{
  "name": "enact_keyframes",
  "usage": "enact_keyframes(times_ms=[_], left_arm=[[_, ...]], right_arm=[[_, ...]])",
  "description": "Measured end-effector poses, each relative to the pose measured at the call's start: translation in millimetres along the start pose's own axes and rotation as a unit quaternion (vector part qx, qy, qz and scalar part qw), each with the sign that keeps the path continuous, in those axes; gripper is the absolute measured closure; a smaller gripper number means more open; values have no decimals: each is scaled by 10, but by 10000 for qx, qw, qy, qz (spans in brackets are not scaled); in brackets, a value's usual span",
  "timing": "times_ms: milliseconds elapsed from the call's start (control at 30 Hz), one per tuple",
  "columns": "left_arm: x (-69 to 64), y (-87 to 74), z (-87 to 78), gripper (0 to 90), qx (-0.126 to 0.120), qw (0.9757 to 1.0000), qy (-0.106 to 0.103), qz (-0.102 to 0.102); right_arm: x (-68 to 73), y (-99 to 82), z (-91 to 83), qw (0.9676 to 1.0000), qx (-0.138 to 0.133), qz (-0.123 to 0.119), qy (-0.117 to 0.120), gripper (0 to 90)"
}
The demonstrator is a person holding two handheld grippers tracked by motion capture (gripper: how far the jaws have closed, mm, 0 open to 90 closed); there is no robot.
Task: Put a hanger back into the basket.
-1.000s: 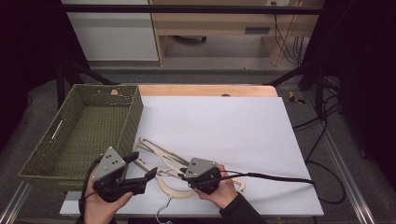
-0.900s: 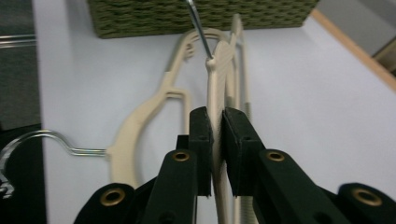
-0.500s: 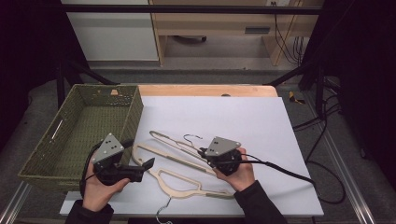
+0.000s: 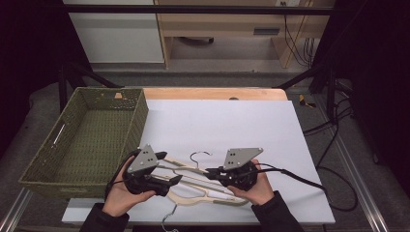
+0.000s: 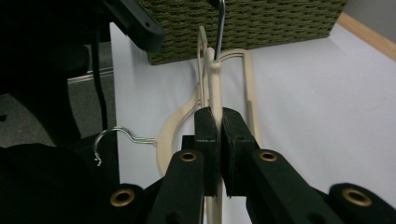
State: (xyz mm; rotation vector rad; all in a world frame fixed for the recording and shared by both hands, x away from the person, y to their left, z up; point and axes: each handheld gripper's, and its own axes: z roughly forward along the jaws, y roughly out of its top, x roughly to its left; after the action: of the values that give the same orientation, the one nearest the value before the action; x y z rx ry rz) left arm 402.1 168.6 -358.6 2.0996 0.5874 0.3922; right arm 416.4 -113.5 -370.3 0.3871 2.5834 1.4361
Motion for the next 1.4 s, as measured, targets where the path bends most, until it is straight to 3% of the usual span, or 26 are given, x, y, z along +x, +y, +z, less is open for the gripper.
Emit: enact_keyframes(times_ms=[67,133,267,400,433,467,567,700,900,1033,1167,1233,1400], left_arm=[[-14,-1,30,228,28,10000,-72,47],[-42,-5,94,352,120,9997,-177,140],[-86,-20,193,448,328,9987,-262,303],[-90,-28,221,592,441,9977,-384,332],[-93,-30,226,592,465,9974,-426,345],[-95,-31,228,664,508,9969,-471,375],[-115,-29,232,684,600,9960,-501,442],[-147,-18,217,702,688,9952,-392,567],[-192,-4,205,805,719,9943,-548,571],[-246,10,204,847,734,9936,-665,545],[-293,14,218,861,705,9949,-613,389],[-283,11,203,861,649,9957,-606,268],[-248,37,72,861,331,9990,-297,90]], right_arm=[[6,-4,12,10000,9,9,35,867],[17,-12,35,9999,29,3,155,867],[24,-13,36,9997,3,5,244,867],[36,-20,56,9991,37,11,417,867],[36,-20,56,9991,37,11,417,867],[34,-21,60,9990,39,18,445,867],[34,-25,66,9988,50,16,484,867],[34,-27,70,9988,31,4,496,859],[32,-26,57,9999,-65,-74,-48,726],[32,-28,60,9996,-171,-107,-218,628],[34,-24,24,9994,-224,-117,-246,558],[49,-13,-46,9990,-310,-129,-285,469],[36,-17,-171,9975,-496,-43,-509,378]])
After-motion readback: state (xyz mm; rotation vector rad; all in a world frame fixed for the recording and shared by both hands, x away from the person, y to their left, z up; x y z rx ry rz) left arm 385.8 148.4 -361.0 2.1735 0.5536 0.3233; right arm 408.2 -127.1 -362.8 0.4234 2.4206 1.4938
